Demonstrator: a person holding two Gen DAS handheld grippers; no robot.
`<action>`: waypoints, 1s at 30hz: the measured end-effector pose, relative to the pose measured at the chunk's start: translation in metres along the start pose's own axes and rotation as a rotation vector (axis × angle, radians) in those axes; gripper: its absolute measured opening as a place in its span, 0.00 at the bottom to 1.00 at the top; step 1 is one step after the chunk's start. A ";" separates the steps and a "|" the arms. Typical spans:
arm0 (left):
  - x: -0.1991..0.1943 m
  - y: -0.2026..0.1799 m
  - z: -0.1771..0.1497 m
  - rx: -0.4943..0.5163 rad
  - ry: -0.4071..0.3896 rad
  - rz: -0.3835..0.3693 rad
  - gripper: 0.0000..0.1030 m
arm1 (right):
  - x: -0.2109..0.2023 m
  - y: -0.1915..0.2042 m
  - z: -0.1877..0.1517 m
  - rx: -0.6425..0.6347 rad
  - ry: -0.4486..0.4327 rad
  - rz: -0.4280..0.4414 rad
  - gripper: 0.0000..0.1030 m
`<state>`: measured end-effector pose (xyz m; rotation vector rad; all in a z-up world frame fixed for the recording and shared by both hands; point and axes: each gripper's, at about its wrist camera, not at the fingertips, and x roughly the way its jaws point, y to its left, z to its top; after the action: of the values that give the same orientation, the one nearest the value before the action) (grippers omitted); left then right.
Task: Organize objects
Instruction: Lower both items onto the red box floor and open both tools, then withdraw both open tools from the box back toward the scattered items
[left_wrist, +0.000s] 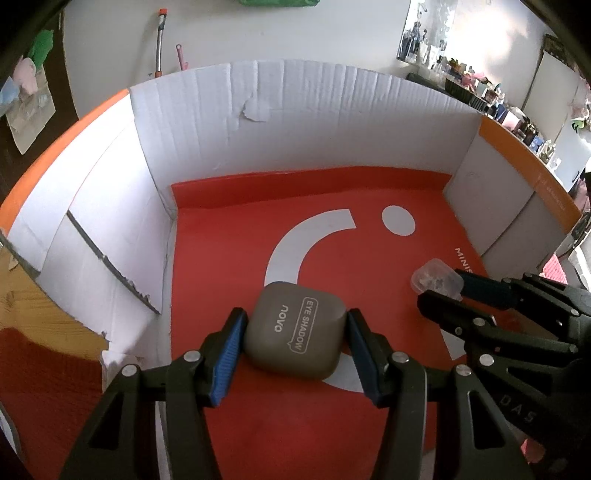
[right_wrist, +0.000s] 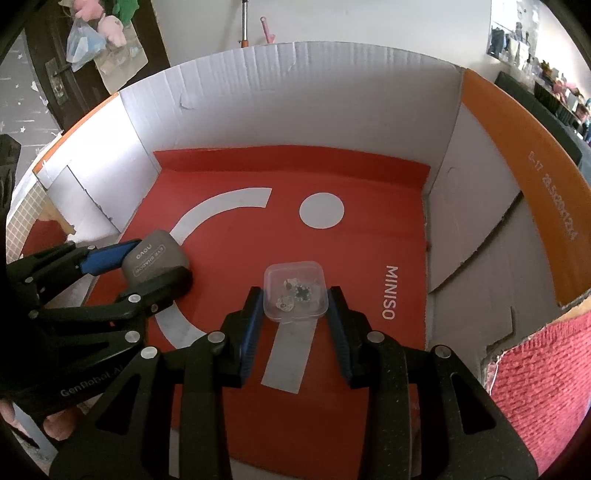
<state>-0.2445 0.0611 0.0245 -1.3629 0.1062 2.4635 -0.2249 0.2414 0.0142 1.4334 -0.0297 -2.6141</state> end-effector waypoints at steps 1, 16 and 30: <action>0.000 0.000 0.000 -0.001 0.001 -0.002 0.55 | -0.001 0.000 0.000 0.000 0.000 0.004 0.33; -0.010 0.001 -0.002 -0.009 -0.015 -0.014 0.65 | -0.008 0.007 -0.003 0.012 -0.032 0.031 0.43; -0.050 -0.005 -0.007 0.013 -0.110 0.014 0.75 | -0.042 0.021 -0.017 -0.003 -0.112 0.064 0.55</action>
<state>-0.2124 0.0522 0.0633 -1.2225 0.1067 2.5388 -0.1857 0.2275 0.0419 1.2620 -0.0840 -2.6380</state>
